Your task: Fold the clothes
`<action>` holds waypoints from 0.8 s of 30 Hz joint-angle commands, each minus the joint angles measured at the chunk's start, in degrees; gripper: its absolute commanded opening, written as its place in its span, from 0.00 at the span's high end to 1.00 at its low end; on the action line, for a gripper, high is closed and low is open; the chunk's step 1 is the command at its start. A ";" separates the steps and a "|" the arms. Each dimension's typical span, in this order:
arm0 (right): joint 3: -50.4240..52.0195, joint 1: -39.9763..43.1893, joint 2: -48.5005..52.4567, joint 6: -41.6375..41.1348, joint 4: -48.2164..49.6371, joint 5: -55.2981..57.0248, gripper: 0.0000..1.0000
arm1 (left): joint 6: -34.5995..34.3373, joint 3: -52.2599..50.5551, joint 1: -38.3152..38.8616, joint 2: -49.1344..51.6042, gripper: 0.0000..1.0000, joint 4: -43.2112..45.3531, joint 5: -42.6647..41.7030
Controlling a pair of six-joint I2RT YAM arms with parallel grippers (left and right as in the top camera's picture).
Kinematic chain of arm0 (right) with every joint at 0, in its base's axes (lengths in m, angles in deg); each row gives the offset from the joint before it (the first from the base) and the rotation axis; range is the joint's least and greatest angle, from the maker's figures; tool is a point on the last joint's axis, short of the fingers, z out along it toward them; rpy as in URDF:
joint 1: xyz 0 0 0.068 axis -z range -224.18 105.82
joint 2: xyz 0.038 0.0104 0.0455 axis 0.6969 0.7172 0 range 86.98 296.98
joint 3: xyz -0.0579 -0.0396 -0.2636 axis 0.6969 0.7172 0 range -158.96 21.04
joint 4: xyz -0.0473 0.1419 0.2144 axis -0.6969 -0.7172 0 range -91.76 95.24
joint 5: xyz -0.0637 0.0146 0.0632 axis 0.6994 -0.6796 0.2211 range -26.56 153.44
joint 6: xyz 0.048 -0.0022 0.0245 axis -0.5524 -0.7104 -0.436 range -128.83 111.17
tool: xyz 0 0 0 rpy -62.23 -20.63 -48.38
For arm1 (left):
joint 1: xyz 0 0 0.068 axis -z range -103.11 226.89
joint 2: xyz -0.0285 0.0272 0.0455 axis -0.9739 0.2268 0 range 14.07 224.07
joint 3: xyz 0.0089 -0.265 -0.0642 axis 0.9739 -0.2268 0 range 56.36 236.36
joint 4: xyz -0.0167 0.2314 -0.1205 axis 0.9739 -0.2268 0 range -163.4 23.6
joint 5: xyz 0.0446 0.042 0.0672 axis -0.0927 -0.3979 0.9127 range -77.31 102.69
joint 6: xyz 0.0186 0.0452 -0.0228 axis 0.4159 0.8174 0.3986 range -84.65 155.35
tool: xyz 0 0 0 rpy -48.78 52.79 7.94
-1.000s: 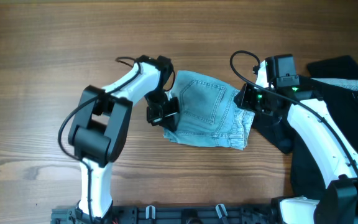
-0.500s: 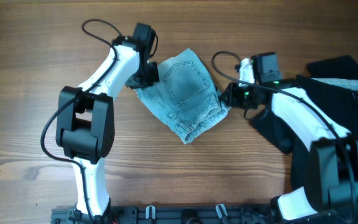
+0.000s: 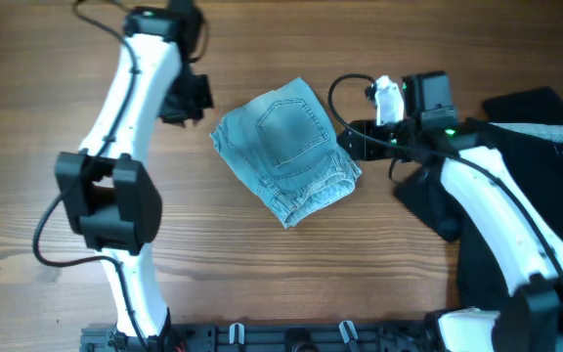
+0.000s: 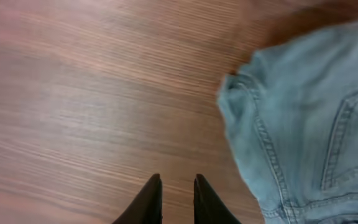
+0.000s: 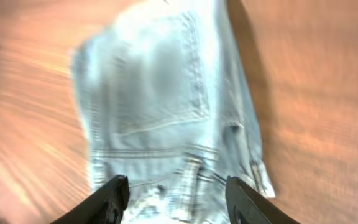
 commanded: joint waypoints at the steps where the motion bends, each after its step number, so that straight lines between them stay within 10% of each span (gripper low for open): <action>1: 0.87 -1.09 2.25 3.30 -0.90 -3.23 0.61 | 11.32 1.01 -7.04 -2.47 0.78 -0.46 -27.80; 7: 3.41 -1.97 13.88 1.95 -1.86 -1.99 0.86 | 13.46 1.01 -12.98 -9.53 0.72 -3.56 -25.53; 15: 3.41 -1.97 21.29 -6.62 -3.45 5.20 0.94 | 6.38 -3.45 -13.31 -14.16 0.66 -5.75 -18.67; 22: 3.41 -1.95 21.27 -7.48 -4.11 6.10 0.93 | 1.07 -32.57 -6.36 -14.14 0.58 15.08 -31.63; 24: 3.41 -1.95 21.29 -7.48 -4.11 6.10 0.93 | -1.27 -39.76 -5.51 -14.14 0.40 22.80 -37.94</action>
